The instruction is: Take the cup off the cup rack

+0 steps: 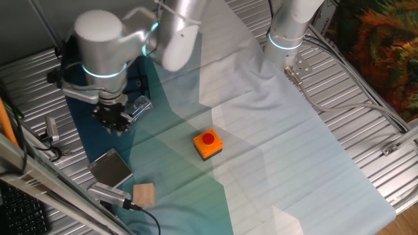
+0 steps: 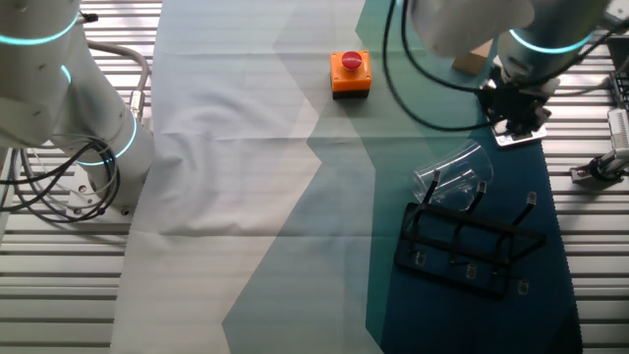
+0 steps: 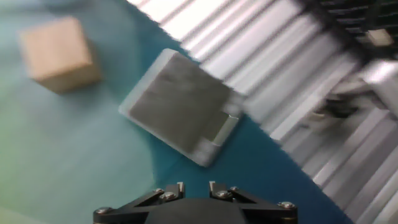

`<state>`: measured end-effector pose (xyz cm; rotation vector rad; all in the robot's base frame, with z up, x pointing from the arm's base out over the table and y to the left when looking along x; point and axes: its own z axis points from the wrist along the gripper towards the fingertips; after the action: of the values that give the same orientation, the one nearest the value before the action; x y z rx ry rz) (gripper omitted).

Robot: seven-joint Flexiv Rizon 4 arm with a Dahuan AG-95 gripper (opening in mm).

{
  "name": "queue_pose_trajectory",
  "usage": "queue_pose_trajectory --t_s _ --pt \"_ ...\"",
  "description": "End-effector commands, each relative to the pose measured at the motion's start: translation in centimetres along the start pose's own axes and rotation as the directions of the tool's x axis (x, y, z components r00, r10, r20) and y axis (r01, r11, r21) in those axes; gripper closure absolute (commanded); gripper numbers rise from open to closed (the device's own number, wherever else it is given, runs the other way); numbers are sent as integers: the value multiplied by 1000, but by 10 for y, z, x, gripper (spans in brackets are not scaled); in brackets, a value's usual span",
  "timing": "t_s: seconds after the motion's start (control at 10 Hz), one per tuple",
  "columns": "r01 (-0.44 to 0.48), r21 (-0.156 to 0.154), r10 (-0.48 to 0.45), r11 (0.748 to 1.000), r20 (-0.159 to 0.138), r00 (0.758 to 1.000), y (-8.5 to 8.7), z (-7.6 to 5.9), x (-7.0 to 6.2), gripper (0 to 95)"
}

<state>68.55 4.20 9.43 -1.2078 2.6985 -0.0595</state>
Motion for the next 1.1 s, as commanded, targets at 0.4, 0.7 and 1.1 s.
queue_pose_trajectory --t_s 0.4,0.7,1.1 --pt "23 -58 -30 998 -117 993 -15 -11 4 950" --pt "46 -79 -57 996 -145 988 -26 -16 14 950" --pt "95 -70 -105 993 -158 982 -33 -24 37 950"
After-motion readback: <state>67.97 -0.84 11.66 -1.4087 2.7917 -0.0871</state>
